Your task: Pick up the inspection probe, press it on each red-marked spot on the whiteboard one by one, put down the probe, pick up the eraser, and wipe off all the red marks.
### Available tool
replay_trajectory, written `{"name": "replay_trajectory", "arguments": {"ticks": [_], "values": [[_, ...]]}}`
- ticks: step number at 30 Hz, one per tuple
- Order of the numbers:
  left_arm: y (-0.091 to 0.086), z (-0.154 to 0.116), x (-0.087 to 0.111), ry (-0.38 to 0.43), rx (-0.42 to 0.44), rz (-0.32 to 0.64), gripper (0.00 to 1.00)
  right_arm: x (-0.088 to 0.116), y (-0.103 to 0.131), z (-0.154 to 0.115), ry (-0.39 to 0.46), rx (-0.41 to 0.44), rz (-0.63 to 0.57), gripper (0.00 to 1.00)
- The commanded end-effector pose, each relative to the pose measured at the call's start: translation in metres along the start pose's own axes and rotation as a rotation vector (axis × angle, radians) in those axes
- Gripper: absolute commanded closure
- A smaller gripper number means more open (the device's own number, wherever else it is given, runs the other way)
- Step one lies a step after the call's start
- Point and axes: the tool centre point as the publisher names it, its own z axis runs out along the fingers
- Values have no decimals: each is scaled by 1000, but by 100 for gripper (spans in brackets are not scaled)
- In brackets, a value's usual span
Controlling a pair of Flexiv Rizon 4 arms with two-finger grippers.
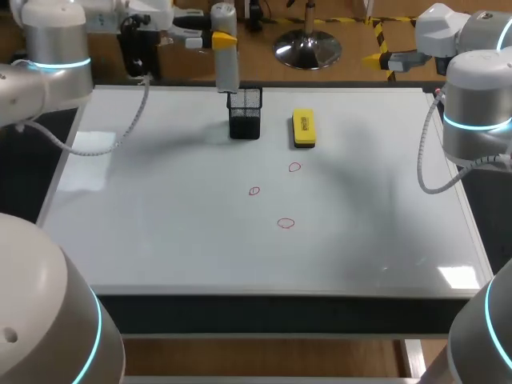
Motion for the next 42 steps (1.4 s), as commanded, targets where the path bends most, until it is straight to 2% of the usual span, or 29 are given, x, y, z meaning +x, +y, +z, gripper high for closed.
{"name": "replay_trajectory", "arguments": {"ticks": [1, 6, 21, 32, 42], "values": [[-6, -21, 13, -38, -1, 2, 100, 0, 0, 0, 1, 1, 0, 0], [-2, -44, 17, -74, -10, 1, 100, 0, 0, 0, 1, 1, 0, 0], [26, -112, 38, -215, -6, -3, 100, 0, 0, 0, 1, 1, 0, 0], [49, -144, 51, -292, -24, -5, 100, 0, 0, 0, 1, 1, 0, 0], [66, -159, 59, -329, -56, -17, 100, 0, 0, 0, 1, 1, 0, 0]]}}
